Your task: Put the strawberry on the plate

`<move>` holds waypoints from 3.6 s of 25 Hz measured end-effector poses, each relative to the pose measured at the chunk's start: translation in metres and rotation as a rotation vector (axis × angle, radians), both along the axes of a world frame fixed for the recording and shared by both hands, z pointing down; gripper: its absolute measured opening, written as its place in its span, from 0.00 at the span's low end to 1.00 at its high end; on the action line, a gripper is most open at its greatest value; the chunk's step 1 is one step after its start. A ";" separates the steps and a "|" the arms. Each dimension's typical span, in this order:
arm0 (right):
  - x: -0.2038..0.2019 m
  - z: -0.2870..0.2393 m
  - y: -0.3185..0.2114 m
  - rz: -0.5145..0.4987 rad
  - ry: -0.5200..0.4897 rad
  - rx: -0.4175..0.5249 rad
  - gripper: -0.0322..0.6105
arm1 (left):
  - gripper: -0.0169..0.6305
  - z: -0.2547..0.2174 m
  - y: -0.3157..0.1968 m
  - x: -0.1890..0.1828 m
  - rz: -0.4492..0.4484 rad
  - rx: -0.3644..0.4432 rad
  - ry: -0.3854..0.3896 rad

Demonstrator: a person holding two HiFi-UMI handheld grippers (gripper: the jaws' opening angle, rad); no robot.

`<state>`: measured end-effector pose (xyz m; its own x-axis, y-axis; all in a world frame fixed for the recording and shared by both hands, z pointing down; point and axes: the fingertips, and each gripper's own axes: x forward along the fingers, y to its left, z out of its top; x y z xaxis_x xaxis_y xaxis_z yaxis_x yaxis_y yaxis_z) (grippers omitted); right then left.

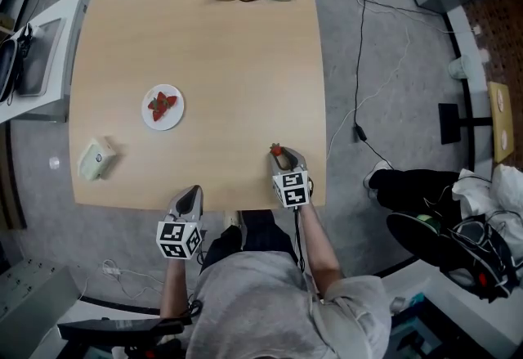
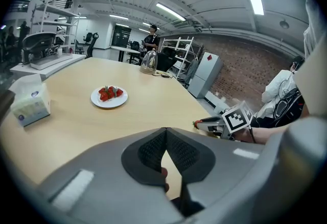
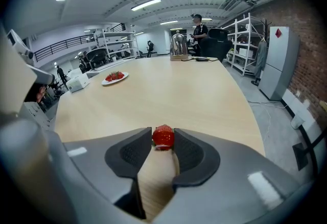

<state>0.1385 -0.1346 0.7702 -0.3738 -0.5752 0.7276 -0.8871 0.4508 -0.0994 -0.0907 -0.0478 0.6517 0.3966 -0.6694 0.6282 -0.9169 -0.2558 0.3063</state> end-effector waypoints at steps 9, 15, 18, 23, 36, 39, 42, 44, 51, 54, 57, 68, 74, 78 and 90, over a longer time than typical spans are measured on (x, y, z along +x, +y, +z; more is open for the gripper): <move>-0.002 -0.012 -0.003 -0.016 -0.021 0.014 0.27 | 0.06 -0.005 -0.004 0.001 -0.012 0.012 0.006; -0.008 -0.028 -0.011 -0.039 -0.044 0.035 0.27 | 0.06 -0.011 -0.012 -0.002 -0.037 0.031 0.008; -0.011 -0.036 -0.017 -0.054 -0.069 0.042 0.27 | 0.06 -0.011 -0.016 -0.005 -0.062 0.037 0.006; -0.028 -0.059 -0.026 -0.127 -0.085 0.078 0.27 | 0.06 -0.018 -0.019 -0.010 -0.105 0.053 0.001; -0.119 -0.103 -0.035 -0.387 -0.161 0.129 0.27 | 0.06 -0.035 -0.011 -0.047 -0.276 0.109 -0.012; -0.137 -0.114 -0.039 -0.441 -0.165 0.150 0.27 | 0.06 -0.040 -0.005 -0.058 -0.321 0.126 -0.018; -0.154 -0.122 -0.042 -0.488 -0.172 0.169 0.27 | 0.06 -0.043 0.004 -0.070 -0.373 0.140 -0.023; -0.168 -0.126 -0.044 -0.519 -0.179 0.181 0.27 | 0.06 -0.045 0.008 -0.078 -0.403 0.145 -0.029; -0.209 -0.132 -0.046 -0.602 -0.191 0.197 0.27 | 0.06 -0.049 0.028 -0.104 -0.493 0.158 -0.049; -0.225 -0.133 -0.047 -0.633 -0.192 0.196 0.27 | 0.06 -0.051 0.035 -0.114 -0.517 0.156 -0.071; -0.242 -0.131 -0.052 -0.652 -0.189 0.193 0.27 | 0.06 -0.052 0.036 -0.126 -0.531 0.161 -0.084; -0.298 -0.109 -0.063 -0.682 -0.153 0.161 0.27 | 0.06 -0.040 0.023 -0.170 -0.534 0.133 -0.061; -0.319 -0.087 -0.074 -0.667 -0.136 0.120 0.27 | 0.06 -0.032 0.010 -0.188 -0.501 0.108 -0.053; -0.329 -0.070 -0.081 -0.647 -0.119 0.094 0.27 | 0.06 -0.023 0.007 -0.203 -0.493 0.078 -0.042; -0.343 -0.028 -0.105 -0.599 -0.068 0.030 0.27 | 0.06 -0.002 0.001 -0.232 -0.477 0.018 -0.027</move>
